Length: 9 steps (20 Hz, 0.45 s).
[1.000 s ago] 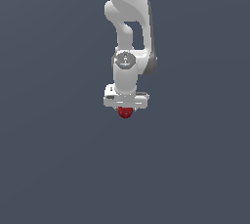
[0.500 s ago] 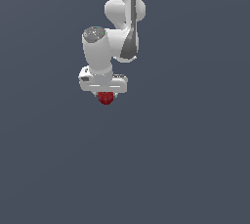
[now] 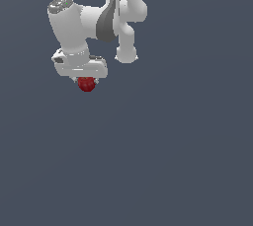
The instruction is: Pick up the object and move it to a goal position.
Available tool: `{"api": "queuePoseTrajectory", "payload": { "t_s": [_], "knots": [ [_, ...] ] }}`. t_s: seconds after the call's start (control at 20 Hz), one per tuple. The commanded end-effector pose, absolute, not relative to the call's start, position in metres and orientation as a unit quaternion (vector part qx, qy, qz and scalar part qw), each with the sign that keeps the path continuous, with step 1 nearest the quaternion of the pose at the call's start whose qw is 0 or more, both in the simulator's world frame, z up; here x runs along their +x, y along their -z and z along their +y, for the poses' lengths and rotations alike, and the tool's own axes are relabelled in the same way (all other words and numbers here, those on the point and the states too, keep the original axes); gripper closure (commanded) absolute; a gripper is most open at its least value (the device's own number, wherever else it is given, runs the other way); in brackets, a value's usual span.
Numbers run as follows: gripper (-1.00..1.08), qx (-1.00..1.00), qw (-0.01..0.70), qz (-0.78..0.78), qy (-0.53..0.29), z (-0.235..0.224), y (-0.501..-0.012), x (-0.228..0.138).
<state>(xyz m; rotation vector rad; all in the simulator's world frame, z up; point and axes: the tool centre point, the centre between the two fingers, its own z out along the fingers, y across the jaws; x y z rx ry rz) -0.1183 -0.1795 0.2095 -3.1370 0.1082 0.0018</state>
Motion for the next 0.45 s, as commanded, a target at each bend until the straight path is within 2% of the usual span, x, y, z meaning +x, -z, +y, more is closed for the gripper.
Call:
{"api": "queuePoseTrajectory", "payload": {
  "t_s": [0.0, 0.4],
  "knots": [
    [1.08, -0.999, 0.001, 0.034, 0.000, -0.195, -0.222, -0.123],
    [1.08, -0.999, 0.000, 0.034, 0.000, -0.215, -0.235, -0.127]
  ]
}}
